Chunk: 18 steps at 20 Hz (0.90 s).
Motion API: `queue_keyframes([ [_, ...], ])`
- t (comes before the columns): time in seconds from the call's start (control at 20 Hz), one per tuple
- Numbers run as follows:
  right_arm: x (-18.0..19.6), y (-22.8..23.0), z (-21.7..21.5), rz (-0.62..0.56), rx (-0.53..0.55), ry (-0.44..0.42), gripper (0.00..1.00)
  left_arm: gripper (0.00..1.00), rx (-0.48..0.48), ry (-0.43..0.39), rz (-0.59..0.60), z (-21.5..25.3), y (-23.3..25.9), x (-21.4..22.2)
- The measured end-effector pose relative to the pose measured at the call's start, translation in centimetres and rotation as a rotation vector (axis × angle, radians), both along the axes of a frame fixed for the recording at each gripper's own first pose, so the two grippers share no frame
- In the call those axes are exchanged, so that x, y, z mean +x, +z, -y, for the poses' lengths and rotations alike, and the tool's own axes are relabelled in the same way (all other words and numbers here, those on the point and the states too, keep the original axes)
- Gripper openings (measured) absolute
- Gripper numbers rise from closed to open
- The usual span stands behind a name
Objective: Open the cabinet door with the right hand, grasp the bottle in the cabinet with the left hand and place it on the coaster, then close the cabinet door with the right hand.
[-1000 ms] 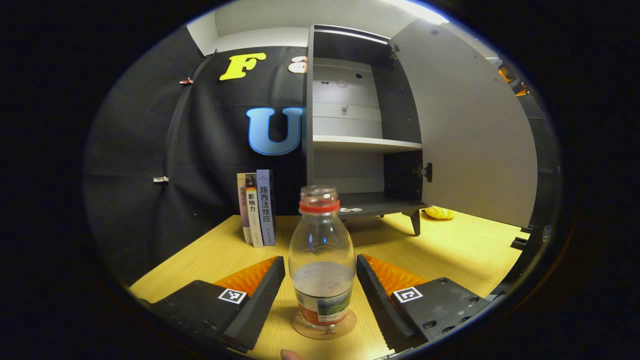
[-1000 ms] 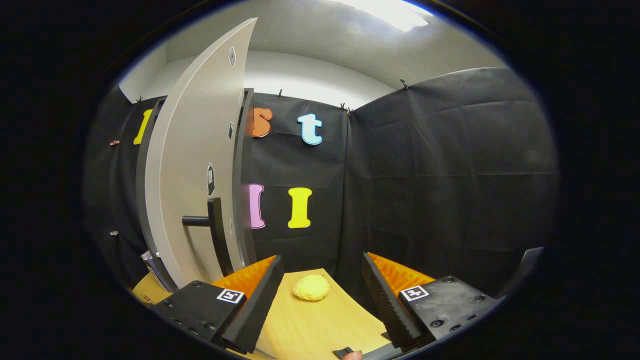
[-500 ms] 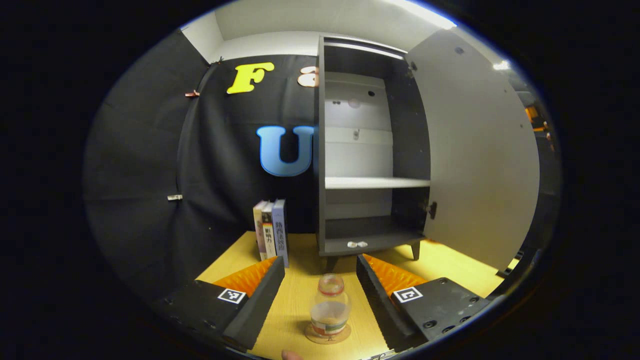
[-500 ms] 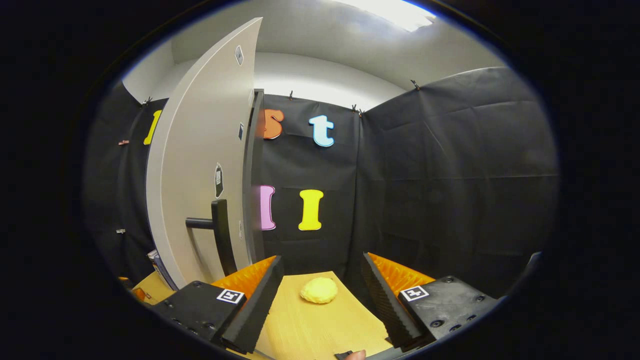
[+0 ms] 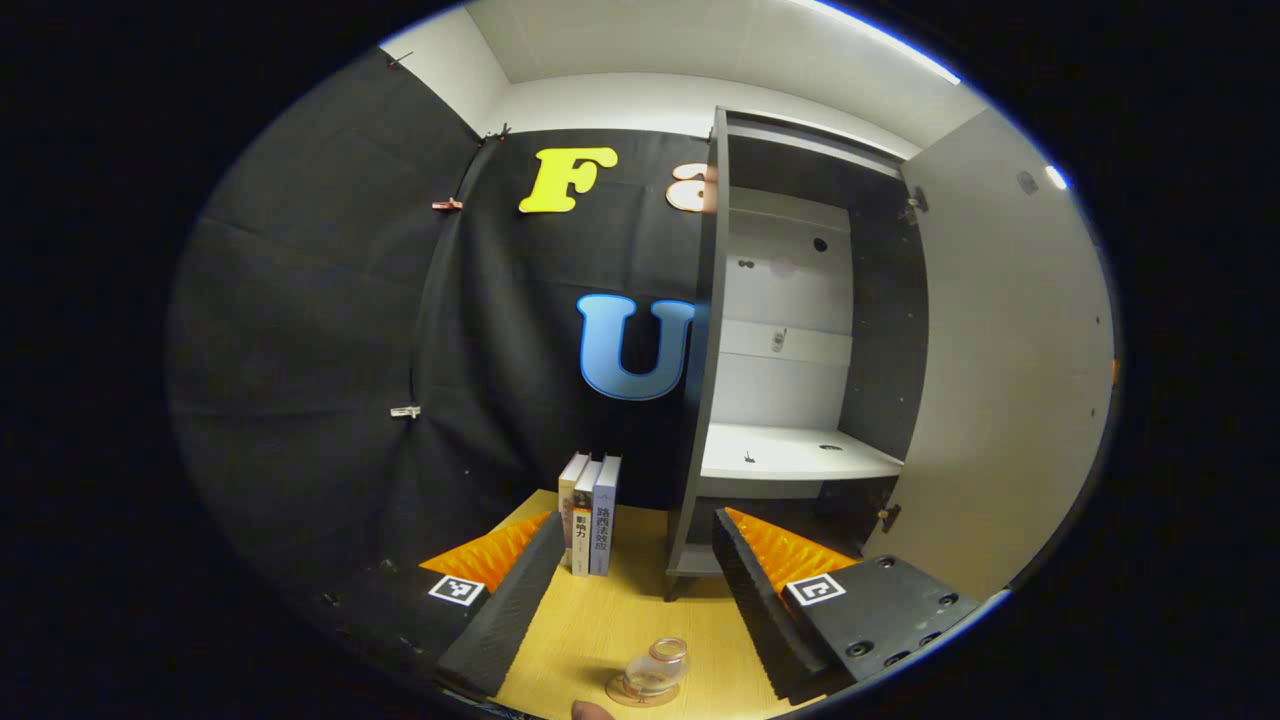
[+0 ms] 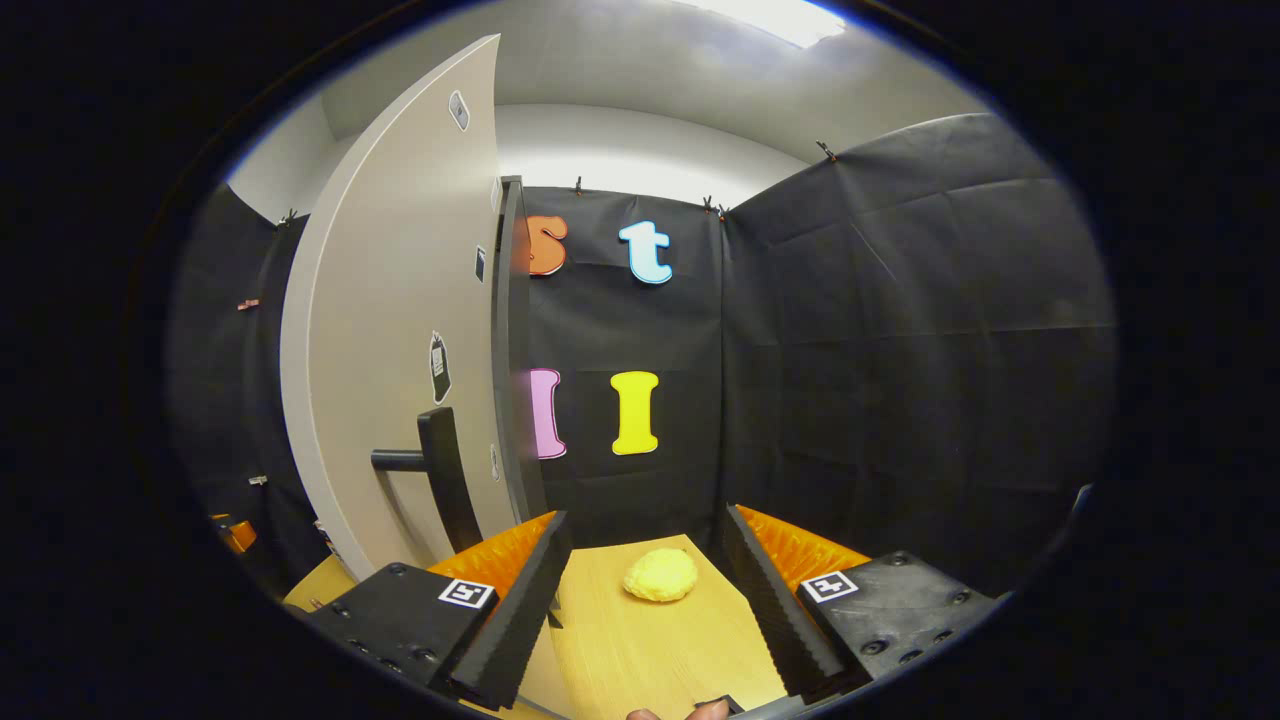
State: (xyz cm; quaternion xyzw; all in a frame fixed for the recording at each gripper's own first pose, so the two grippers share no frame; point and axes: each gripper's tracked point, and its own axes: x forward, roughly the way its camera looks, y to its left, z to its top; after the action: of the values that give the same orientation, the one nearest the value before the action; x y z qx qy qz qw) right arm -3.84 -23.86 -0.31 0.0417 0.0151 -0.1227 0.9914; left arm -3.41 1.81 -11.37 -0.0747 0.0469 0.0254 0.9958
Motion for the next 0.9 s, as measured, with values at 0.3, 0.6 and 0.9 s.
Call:
queue_keyframes([
  [0.3, -0.3, -0.7, -0.5, -0.027, 0.063, -0.025, 0.97, 0.94, 0.062, -0.008, 0.021, 0.2, 2.1, 0.5],
  [0.6, -0.4, -0.4, -3.0, -0.023, 0.043, 0.008, 0.95, 0.94, 0.066, -0.023, 0.036, 0.4, 2.4, 0.8],
  [0.9, -0.2, -0.3, -8.1, -0.024, 0.021, 0.11, 0.95, 0.94, 0.074, -0.031, 0.047, 0.4, 2.5, 1.4],
])
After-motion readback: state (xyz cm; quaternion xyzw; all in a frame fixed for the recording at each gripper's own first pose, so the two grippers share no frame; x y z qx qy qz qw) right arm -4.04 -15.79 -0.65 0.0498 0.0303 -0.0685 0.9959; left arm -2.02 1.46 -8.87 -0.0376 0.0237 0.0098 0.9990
